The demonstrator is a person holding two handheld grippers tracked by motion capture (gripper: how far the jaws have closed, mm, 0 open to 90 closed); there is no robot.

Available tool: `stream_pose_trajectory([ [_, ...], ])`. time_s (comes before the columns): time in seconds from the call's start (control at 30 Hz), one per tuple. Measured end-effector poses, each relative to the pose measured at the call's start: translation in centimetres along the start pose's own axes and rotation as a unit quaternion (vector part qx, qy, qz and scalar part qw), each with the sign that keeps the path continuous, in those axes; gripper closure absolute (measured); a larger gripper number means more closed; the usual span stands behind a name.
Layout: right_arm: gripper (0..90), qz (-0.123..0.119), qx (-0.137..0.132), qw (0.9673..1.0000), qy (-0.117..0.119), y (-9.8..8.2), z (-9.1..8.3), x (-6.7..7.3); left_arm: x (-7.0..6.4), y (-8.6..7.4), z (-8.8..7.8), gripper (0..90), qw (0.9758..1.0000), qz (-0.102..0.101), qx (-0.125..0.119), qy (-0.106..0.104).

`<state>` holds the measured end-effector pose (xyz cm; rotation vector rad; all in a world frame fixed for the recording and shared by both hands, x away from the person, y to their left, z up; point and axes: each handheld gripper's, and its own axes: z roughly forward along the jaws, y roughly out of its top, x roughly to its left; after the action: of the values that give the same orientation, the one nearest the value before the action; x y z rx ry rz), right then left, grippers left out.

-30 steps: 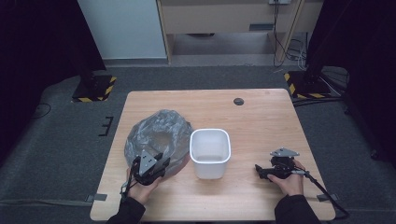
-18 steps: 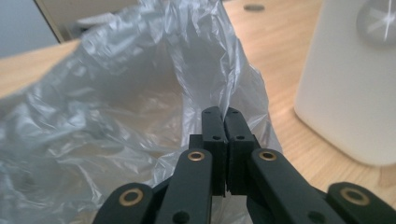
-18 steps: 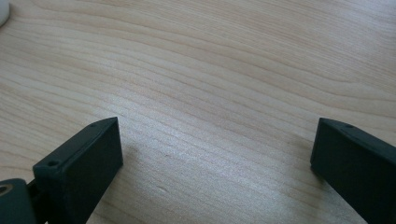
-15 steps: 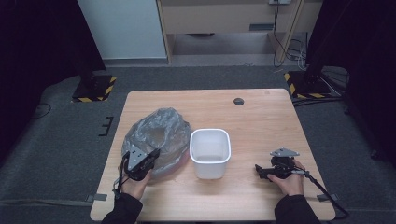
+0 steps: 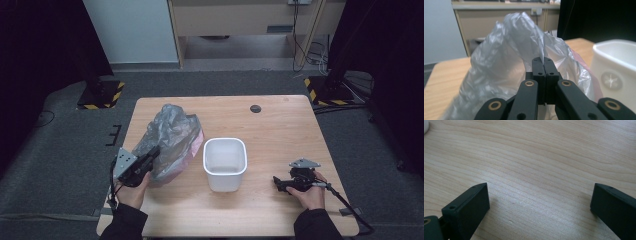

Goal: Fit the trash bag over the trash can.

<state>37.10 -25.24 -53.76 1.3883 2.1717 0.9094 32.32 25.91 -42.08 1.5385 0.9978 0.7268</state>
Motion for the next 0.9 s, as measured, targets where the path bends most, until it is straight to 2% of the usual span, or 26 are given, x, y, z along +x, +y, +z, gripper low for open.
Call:
stream_pose_trajectory([
  [0.13, 2.5, 0.0, 0.0, 1.0, 0.0, 0.0, 0.0, 0.0, 0.5, 1.7, -1.1, 89.7, 0.9991, -0.024, -0.035, 0.0],
  [0.33, 2.5, 0.001, 0.0, 1.0, -0.001, 0.0, 0.0, 0.0, 0.5, 4.1, -2.4, 89.8, 0.9956, -0.04, -0.085, -0.002],
  [0.53, 2.5, 0.002, 0.0, 1.0, -0.001, 0.0, 0.0, 0.0, 0.0, 5.8, -2.6, 89.9, 0.9937, -0.041, -0.104, -0.004],
  [0.7, 2.5, 0.002, 0.0, 1.0, -0.001, 0.0, 0.0, 0.0, -1.3, 7.1, -1.9, 89.9, 0.9929, -0.035, -0.112, -0.018],
  [0.73, 2.6, 0.002, 0.0, 1.0, -0.001, 0.0, 0.0, 0.0, -2.1, 7.5, -1.6, 89.9, 0.9928, -0.031, -0.114, -0.024],
  [0.9, 2.5, 0.002, 0.0, 1.0, -0.001, 0.0, 0.0, 0.0, -4.2, 8.3, -0.9, 89.9, 0.9919, -0.028, -0.118, -0.039],
])
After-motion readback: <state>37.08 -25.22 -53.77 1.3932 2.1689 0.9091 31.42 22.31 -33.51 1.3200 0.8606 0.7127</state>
